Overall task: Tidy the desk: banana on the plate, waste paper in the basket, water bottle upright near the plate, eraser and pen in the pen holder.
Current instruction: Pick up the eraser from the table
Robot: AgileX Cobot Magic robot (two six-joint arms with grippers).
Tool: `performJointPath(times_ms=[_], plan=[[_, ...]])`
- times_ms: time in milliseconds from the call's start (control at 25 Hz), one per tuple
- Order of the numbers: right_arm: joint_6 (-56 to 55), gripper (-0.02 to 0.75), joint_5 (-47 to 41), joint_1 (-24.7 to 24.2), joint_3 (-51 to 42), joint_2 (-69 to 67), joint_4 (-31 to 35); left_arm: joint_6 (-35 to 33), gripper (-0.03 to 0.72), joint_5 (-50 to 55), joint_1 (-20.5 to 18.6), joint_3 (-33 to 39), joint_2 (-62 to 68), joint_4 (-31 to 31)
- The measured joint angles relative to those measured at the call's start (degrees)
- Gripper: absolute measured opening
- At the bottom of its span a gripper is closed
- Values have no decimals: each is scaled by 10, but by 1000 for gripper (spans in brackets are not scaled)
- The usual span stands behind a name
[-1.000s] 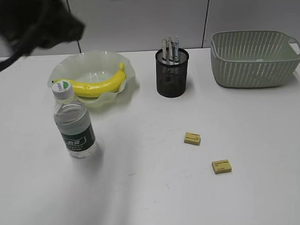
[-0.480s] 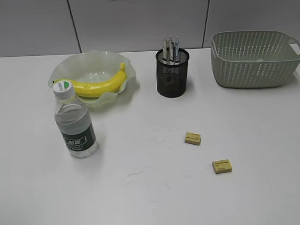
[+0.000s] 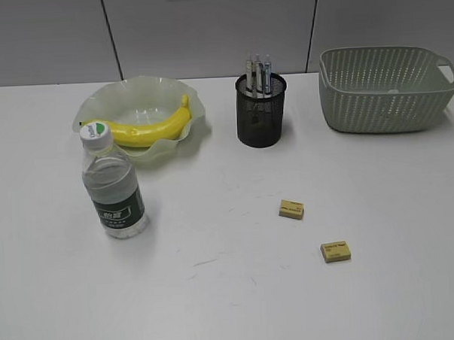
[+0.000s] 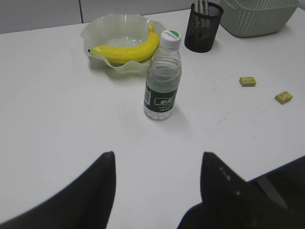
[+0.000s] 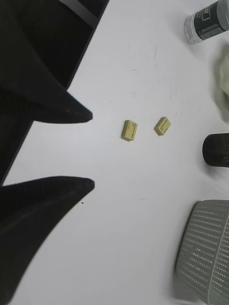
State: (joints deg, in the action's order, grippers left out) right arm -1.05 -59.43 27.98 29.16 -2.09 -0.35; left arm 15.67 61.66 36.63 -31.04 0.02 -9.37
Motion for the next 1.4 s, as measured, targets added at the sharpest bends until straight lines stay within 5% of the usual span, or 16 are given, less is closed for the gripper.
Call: performJointPath(times_ms=[240,400,680,880,1400], plan=[[0,309,56,0,16,-52,4,-2,424,-3,0,1,-3,2],[0,309,170,0,27,-240,4,-3,424,-4,-30,1,-3,2],[47,319,278,0,149,-695,4,-4,418,-4,-200,1,-4,2],[122,428,272,1,236,-904,42,-4,415,-4,-290,1,-4,2],[63,469,263,1,251,-1068,76,-4,414,-4,-311,1,-4,2]])
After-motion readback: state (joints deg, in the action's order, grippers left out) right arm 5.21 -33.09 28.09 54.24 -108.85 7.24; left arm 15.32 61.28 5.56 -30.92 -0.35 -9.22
